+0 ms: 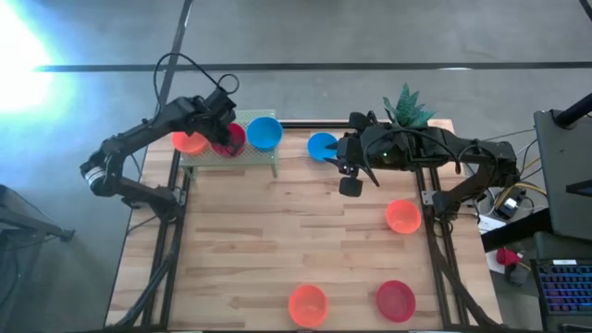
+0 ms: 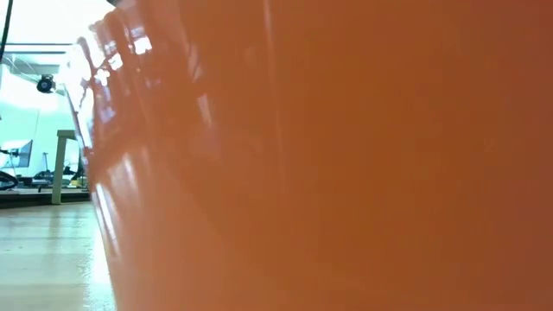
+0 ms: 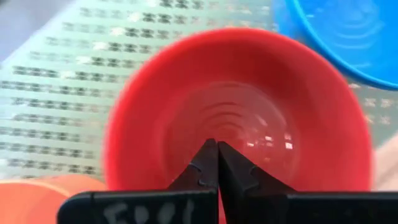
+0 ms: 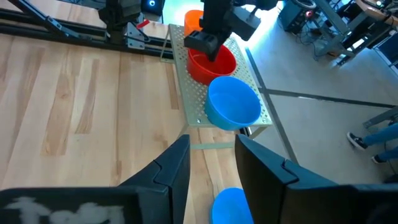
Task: Pick & Place Mini bowls
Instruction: Stack the top red bowl on top of the other red bowl on the shelf, then stack the bottom orange bowl on top of the other orange bowl on the shelf
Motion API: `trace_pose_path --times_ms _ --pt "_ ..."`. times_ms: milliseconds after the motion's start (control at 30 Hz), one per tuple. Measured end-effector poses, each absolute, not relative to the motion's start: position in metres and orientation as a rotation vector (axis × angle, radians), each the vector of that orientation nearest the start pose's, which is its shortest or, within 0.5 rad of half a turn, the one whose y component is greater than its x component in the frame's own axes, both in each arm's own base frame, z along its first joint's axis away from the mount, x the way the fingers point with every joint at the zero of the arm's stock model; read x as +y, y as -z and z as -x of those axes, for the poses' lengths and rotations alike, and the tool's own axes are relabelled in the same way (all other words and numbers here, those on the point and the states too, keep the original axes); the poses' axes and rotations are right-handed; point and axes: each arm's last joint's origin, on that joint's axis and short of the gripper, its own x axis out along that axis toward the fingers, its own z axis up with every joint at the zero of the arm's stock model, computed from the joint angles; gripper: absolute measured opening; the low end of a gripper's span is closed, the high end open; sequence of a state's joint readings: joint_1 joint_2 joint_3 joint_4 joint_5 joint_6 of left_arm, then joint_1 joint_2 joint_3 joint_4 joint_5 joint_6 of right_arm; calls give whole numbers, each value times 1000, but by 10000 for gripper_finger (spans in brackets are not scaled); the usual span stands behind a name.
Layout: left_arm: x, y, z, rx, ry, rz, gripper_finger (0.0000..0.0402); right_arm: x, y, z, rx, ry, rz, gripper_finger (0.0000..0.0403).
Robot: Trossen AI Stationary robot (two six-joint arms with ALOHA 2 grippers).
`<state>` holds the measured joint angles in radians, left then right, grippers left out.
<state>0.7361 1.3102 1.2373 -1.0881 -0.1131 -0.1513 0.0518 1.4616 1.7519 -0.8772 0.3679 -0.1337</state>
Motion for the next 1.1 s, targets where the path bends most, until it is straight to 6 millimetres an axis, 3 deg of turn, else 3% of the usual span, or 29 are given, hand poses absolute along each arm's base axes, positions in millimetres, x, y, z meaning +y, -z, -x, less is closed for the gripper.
trace_pose_path --times_ms 200,700,1100 --pt "167 -313 -173 1086 -957 424 0 4 -441 -288 597 268 252 116" --pt "170 -317 -172 1063 -1041 357 0 4 -441 -288 596 269 251 119" --pt "143 -356 -145 830 -1018 301 0 4 -441 -288 597 266 255 112"
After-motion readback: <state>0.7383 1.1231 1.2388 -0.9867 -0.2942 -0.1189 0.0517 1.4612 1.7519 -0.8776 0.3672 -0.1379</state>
